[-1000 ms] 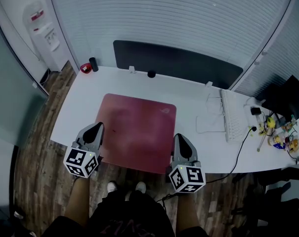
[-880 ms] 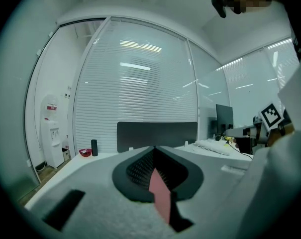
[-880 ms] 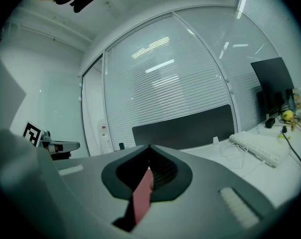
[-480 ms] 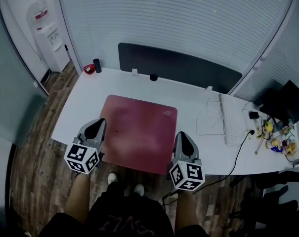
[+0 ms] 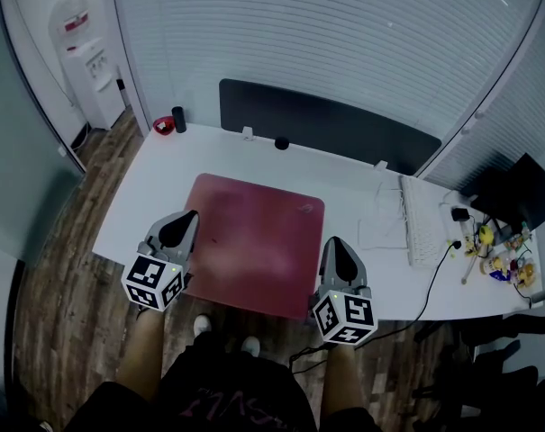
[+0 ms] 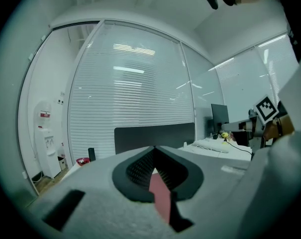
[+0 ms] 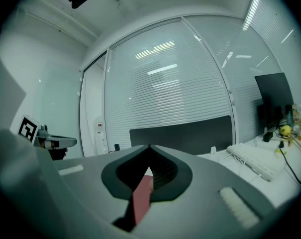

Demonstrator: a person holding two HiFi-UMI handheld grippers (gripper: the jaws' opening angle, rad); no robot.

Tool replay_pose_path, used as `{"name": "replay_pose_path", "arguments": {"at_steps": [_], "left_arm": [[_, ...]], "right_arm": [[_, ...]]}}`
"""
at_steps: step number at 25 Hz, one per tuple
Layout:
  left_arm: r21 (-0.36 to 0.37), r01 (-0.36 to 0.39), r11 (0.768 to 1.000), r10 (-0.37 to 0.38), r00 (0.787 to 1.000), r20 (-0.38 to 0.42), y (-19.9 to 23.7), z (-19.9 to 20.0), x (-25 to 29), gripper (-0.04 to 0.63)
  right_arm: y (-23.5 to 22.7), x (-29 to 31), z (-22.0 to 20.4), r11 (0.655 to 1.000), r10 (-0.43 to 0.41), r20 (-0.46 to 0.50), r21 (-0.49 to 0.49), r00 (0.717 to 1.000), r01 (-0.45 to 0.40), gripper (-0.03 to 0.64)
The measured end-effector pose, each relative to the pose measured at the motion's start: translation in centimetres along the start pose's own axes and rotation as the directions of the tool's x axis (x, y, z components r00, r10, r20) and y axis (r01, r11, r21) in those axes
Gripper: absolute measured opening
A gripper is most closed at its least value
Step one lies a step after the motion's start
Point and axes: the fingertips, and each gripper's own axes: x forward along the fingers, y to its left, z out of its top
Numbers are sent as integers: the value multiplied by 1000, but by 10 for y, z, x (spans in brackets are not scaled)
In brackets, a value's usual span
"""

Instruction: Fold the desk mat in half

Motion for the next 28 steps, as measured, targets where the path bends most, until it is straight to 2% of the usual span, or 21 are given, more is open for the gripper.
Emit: {"name": "replay_pose_path", "arguments": {"at_steps": [6,9,12,15,17,19,21,24,26,28], "left_arm": [[37,28,999,-26,998,-63,4,-11,3,-3],[63,74,995,-67,991,-118,4,-22,5,-5],[152,143,978,-111,974,-199,2,-34,7,6],[223,232,947,-162,942,-293,-2,-51,6,46],[267,302,915,-201,916,-347,-10,-59,6,89],[318,380,868,-237,882,-407,-20,-73,3,105],[346,458,819,-269,839,-473,-31,-93,-1,148],[372,547,750,-298,782,-548,-48,-119,-10,227],[382,595,708,-306,745,-593,-57,-138,-19,290],[368,639,675,-314,701,-641,-64,-161,-29,365]], "right_arm": [[14,7,-7,998,22,-38,-52,999,-24,9],[18,11,-13,995,45,-69,-88,997,-51,9],[23,14,-18,987,73,-107,-136,992,-87,9],[31,18,-26,966,92,-152,-225,984,-125,11],[39,21,-32,939,118,-189,-298,975,-171,55],[49,23,-43,902,145,-236,-367,961,-227,69],[57,21,-64,861,171,-308,-414,936,-294,119],[71,13,-100,804,218,-421,-433,880,-407,199],[80,5,-122,750,240,-486,-457,840,-479,233],[90,-6,-147,697,262,-547,-462,795,-548,271]]}}
